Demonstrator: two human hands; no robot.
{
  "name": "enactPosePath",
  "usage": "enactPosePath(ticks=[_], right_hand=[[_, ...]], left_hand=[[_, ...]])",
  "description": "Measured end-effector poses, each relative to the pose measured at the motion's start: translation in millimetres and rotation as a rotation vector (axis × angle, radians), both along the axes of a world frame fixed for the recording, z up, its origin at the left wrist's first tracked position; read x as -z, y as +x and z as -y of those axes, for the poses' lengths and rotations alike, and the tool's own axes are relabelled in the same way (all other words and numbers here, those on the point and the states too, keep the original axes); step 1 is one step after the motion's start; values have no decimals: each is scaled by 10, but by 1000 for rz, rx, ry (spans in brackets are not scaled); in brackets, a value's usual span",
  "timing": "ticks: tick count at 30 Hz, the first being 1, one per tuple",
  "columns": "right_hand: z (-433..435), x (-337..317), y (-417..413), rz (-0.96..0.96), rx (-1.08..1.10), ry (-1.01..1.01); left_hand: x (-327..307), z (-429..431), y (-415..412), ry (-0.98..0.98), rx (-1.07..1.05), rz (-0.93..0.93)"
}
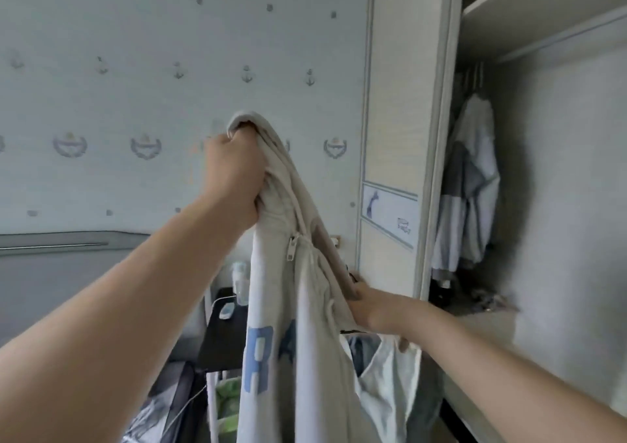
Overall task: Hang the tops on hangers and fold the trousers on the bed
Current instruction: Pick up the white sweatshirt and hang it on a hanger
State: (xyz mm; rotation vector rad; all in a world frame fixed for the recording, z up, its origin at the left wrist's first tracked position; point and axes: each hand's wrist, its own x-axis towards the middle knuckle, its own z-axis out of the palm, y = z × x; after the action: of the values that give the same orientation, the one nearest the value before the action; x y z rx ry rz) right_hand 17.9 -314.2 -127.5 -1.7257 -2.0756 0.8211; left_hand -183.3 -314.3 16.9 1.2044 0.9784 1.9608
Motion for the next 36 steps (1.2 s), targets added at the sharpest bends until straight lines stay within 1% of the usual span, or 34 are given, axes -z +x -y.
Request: enactPosePath(ticks=[2, 4, 5, 8, 10, 12, 14, 16, 18, 21, 23, 25, 26, 28, 29, 32, 33, 34, 36], right_hand=[[-56, 110, 497, 61, 80, -66], [-84, 193, 941, 45, 152, -102], [-78, 217, 1147, 27, 212, -88], [-53, 191, 1784, -18, 397, 133], [-35, 41, 2173, -163, 516, 288], [-40, -216, 2486, -333, 640, 444], [-91, -520, 2720, -446, 758, 595], [-160, -842, 2886, -512, 828, 686], [-221, -1137, 3017, -538, 862, 719], [-316, -1485, 3175, -533, 934, 806], [-416, -1670, 3260, -532, 961, 880], [-549, -1844, 3334, -518, 1006, 913], [-628, -1931, 3371, -504, 1030, 924], [-795, -2082, 3429, -468, 1061, 957], [-874, -2144, 3446, -448, 1072, 978], [-1097, -2293, 3495, -426, 1107, 1027], [-1175, -2339, 3510, -431, 1115, 1039], [-1249, -2386, 3525, -437, 1122, 1053], [-1387, -2496, 3562, -437, 1143, 1081]], left_hand=[[72, -149, 489, -15, 64, -3], [117, -289, 939, -25, 127, -9], [128, -360, 1137, -30, 159, -17], [143, -604, 1647, -63, 251, -61], [199, -835, 1932, -80, 291, -128], [324, -1087, 2207, -115, 314, -257], [502, -1311, 2460, -164, 315, -472], [695, -1498, 2682, -202, 350, -708], [875, -1679, 2872, -186, 444, -897], [1032, -1988, 3088, -66, 598, -1088], [1054, -2207, 3180, 15, 679, -1307], [1049, -2449, 3255, 82, 723, -1555], [1030, -2563, 3294, 102, 739, -1646], [949, -2780, 3376, 109, 783, -1717], [898, -2886, 3416, 77, 820, -1702], [716, -3215, 3539, -78, 1017, -1596], [649, -3287, 3576, -85, 1034, -1618], [588, -3356, 3630, -60, 1018, -1678], [500, -3457, 3789, 35, 924, -1861]])
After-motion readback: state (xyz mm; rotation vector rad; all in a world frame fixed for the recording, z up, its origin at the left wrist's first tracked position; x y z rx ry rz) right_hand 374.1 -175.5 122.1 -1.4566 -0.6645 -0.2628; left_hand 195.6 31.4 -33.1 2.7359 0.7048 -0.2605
